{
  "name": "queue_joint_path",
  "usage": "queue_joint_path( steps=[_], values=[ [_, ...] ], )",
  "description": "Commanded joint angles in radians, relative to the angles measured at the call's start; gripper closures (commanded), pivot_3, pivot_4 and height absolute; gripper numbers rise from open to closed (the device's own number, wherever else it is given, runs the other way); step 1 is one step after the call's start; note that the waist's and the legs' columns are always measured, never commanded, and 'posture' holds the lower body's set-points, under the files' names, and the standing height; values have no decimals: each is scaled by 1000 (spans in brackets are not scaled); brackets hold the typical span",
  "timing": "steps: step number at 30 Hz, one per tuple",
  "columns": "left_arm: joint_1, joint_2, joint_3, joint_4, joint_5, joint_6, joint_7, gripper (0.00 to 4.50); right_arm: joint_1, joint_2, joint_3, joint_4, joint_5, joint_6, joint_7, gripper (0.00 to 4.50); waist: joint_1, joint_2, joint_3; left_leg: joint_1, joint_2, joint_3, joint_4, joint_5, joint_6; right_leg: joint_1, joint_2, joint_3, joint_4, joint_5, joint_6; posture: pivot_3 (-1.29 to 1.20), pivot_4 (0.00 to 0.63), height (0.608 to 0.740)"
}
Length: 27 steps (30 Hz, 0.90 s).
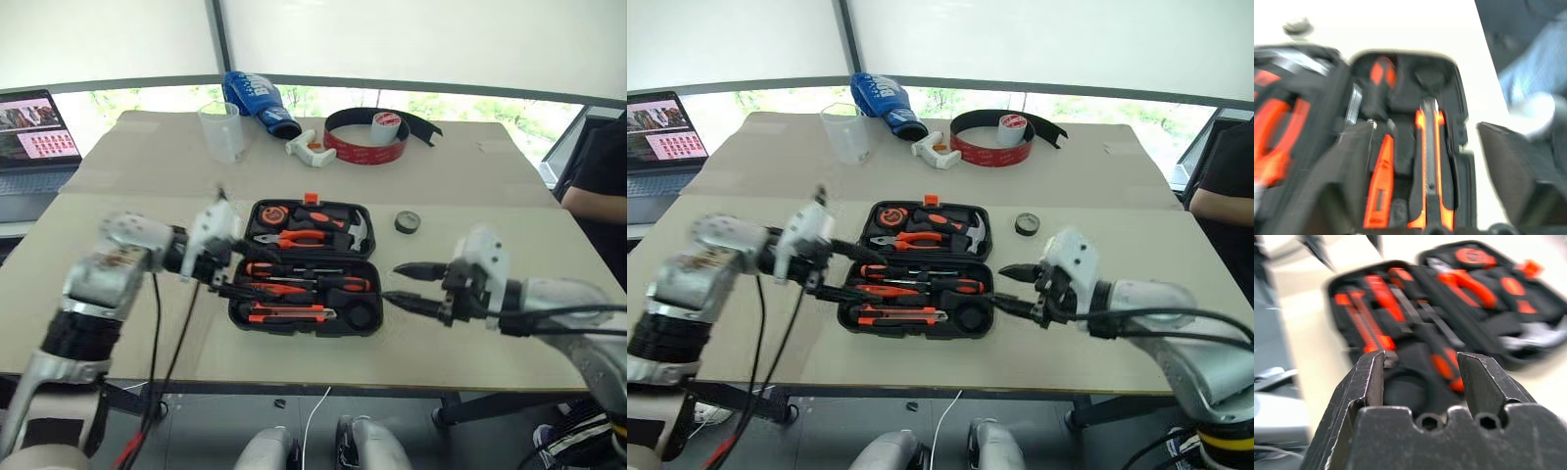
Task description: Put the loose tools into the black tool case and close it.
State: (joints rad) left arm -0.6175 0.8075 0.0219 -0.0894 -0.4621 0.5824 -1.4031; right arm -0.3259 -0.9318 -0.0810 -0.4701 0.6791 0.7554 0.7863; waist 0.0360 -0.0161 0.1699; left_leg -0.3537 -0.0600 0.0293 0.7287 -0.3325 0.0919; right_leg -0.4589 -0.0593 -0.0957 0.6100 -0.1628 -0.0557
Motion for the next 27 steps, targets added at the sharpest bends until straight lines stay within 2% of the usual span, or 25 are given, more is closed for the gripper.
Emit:
queue_joint_path(
  steps=[1, 4, 8, 14, 19, 21, 27],
  values=[
    [27, 13, 131, -99, -146, 149, 90, 0, -170, -9, 82, 235, -136, -89, 77, 1203, -2, 0, 0, 0, 0, 0, 0, 0, 0, 0, 0, 0, 0, 0, 0, 0, 150, 730],
    [77, 31, 151, -146, -175, 165, 107, 0, -348, 56, 213, 505, -301, -199, 106, 1203, -11, 0, 0, 1, 0, 1, 0, 0, -1, 0, 0, 0, 0, 0, 0, 0, 150, 730],
    [134, 33, 138, -203, -139, 121, 170, 0, -577, 177, 362, 950, -533, -402, 112, 1203, -25, 0, 2, 1, 0, 2, 0, 1, -2, 0, 0, 1, 1, 3, -5, 0, 150, 730],
    [183, 41, 141, -257, -136, 105, 230, 0, -768, 306, 419, 1415, -704, -647, 89, 1203, -27, 2, 4, 0, -1, 2, -2, 2, -3, 0, 0, -1, 0, 3, -7, 0, 150, 730],
    [212, 52, 148, -280, -140, 98, 260, 0, -854, 365, 416, 1621, -794, -765, 25, 1203, -39, 2, 4, 1, -1, 2, -4, 3, -6, 0, 0, -2, 0, 3, -7, 0, 150, 730],
    [225, 55, 148, -289, -140, 94, 268, 0, -876, 385, 403, 1667, -813, -788, 8, 1203, -44, 2, 4, 1, -1, 2, -6, 2, -16, 0, -1, -2, 0, 3, -7, 0, 150, 730],
    [236, 64, 149, -301, -145, 93, 286, 0, -903, 434, 383, 1740, -855, -838, -39, 1203, -52, 2, 4, 5, 0, 2, -13, 8, -26, 0, -1, -2, 1, 5, -15, 0, 150, 730]
  ],
)
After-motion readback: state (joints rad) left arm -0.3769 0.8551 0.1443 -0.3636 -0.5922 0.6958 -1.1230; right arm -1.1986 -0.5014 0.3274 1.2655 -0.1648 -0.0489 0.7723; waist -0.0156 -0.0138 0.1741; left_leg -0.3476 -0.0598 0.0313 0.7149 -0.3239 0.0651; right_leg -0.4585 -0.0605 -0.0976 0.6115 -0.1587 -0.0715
